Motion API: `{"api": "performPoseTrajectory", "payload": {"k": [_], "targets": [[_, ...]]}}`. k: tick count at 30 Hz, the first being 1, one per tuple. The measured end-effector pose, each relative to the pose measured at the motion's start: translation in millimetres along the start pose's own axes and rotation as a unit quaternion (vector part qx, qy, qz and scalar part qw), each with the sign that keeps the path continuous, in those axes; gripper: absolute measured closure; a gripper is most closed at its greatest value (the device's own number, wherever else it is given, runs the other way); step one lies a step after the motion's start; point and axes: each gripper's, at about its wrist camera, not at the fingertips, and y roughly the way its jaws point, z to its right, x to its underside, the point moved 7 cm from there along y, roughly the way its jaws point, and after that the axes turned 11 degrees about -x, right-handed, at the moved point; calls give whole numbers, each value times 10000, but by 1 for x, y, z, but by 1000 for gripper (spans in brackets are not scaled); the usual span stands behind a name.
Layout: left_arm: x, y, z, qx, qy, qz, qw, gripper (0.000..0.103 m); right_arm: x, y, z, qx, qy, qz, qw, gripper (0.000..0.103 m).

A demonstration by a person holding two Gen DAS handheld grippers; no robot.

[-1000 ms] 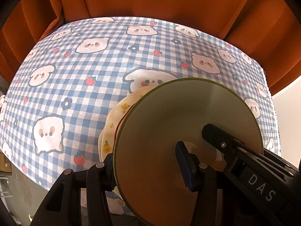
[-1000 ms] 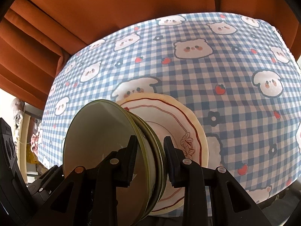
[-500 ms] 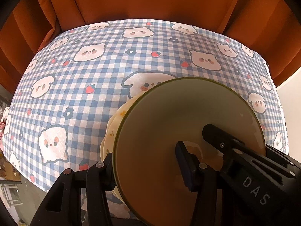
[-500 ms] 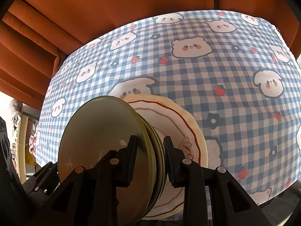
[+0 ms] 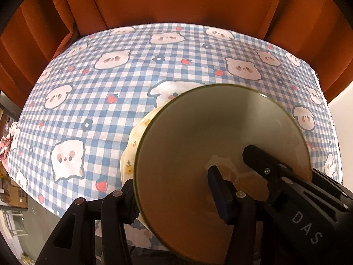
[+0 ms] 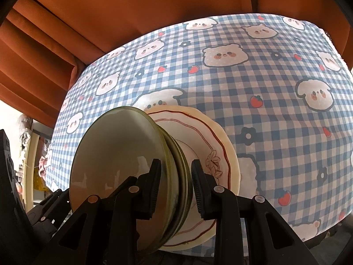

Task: Organize plates and bowls

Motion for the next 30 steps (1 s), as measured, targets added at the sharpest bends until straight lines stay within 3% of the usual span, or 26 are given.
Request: {"api": "performPoseTrajectory", "payload": {"k": [5, 11, 21, 30], "targets": [[-3, -15, -2, 17, 120, 330, 9994, 32, -2, -14, 0, 181, -2, 267, 9995, 50], [-6, -33, -11, 104, 302, 824, 9961, 29, -1, -35, -5, 538, 41, 596, 9968, 37], [-1, -66, -76, 318, 166, 1735, 9842, 20, 13, -72, -59, 1209, -264, 1627, 9789, 30], [21, -67, -162, 131, 2, 2210, 9752, 18, 47, -67, -119, 1400, -472, 2031, 9680, 26]]}}
